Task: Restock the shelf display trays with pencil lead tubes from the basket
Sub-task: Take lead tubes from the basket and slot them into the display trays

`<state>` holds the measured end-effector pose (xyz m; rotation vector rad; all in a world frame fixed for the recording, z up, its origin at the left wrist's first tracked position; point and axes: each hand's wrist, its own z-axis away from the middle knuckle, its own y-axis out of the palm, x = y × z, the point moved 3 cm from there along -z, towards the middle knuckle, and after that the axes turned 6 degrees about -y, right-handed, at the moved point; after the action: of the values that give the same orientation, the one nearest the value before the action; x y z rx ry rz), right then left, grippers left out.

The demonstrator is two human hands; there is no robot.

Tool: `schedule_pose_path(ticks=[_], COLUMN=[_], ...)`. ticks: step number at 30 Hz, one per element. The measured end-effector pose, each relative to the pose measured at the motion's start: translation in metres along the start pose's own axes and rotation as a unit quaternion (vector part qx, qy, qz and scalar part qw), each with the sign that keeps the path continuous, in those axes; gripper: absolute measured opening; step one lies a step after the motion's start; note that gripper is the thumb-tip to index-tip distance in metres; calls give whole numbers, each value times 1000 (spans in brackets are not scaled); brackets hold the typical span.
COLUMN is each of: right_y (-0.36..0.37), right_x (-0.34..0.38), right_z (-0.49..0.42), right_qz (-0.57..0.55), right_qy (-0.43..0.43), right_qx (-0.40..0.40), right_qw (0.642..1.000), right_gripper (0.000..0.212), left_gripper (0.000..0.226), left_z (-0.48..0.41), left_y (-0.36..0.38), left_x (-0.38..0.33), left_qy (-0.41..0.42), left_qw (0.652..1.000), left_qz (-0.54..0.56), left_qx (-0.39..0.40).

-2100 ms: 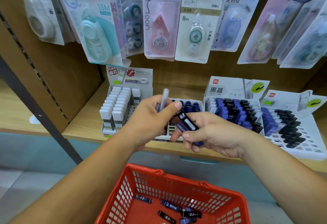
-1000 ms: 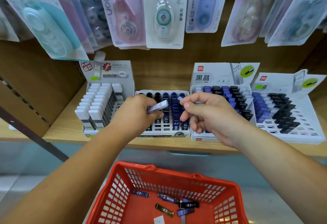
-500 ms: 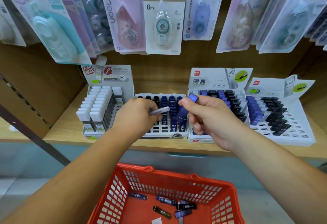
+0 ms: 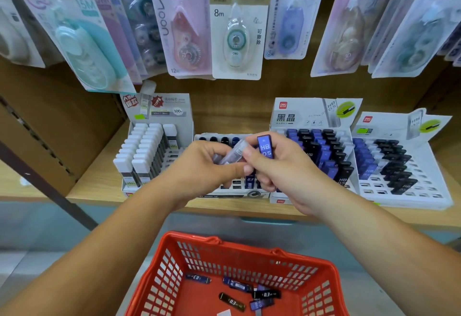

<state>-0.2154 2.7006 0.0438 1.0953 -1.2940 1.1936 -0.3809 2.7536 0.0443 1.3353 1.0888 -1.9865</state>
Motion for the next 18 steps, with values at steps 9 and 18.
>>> schedule_pose_path(ticks=[9, 18], right_y=[-11, -52], right_x=[0, 14], right_z=[-7, 18], right_qz=[-68, -21], right_qy=[-2, 9], right_qx=[-53, -93], right_qw=[996, 995], right_gripper=[11, 11], left_gripper=[38, 56], left_z=[-2, 10], left_y=[-12, 16], left_x=[10, -9], left_qy=[-105, -89], left_qw=[951, 989], left_qz=[290, 110], left_qx=[-4, -35])
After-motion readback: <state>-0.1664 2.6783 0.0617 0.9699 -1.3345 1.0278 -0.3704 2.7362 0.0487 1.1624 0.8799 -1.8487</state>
